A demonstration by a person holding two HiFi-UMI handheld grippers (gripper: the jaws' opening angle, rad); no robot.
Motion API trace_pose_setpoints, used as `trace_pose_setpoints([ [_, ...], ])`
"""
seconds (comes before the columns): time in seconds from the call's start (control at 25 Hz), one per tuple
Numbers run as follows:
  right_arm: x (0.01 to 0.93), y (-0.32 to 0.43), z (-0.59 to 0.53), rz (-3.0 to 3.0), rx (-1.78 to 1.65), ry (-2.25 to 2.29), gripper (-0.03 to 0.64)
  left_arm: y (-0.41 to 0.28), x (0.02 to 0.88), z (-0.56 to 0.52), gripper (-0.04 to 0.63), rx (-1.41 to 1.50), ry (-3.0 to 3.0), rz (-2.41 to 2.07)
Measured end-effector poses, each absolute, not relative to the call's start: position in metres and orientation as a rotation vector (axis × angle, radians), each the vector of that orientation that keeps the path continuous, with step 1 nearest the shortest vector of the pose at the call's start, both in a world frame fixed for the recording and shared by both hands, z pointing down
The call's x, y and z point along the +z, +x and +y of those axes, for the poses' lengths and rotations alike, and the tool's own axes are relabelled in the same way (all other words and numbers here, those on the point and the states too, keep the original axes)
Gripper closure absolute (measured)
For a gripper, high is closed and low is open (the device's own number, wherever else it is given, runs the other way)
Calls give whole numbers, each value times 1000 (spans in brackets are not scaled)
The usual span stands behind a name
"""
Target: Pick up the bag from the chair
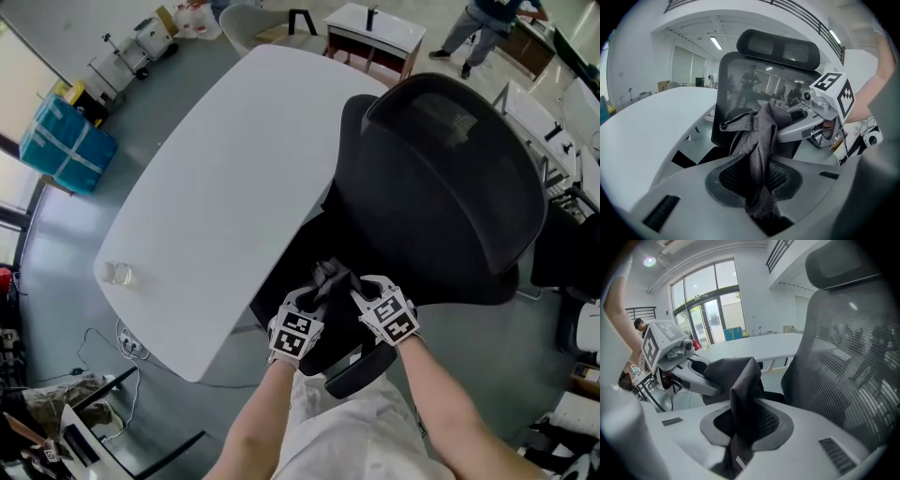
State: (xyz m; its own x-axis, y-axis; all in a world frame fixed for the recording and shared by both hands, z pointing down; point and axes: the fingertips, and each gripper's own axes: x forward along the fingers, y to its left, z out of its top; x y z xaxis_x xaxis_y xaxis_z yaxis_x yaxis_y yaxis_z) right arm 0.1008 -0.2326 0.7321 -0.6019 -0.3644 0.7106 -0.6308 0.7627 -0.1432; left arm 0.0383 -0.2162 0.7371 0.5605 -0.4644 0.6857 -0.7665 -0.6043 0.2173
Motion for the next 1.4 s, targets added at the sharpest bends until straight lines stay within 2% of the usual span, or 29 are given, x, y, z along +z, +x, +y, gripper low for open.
trace_pose_setpoints([
  [0.72,671,114,-207,-2321,510,908,574,53,671,-196,529,781,2359,-1027],
  [1.4,519,117,-232,-2498,281,1147,583,54,515,-229,534,660,2598,-1213],
])
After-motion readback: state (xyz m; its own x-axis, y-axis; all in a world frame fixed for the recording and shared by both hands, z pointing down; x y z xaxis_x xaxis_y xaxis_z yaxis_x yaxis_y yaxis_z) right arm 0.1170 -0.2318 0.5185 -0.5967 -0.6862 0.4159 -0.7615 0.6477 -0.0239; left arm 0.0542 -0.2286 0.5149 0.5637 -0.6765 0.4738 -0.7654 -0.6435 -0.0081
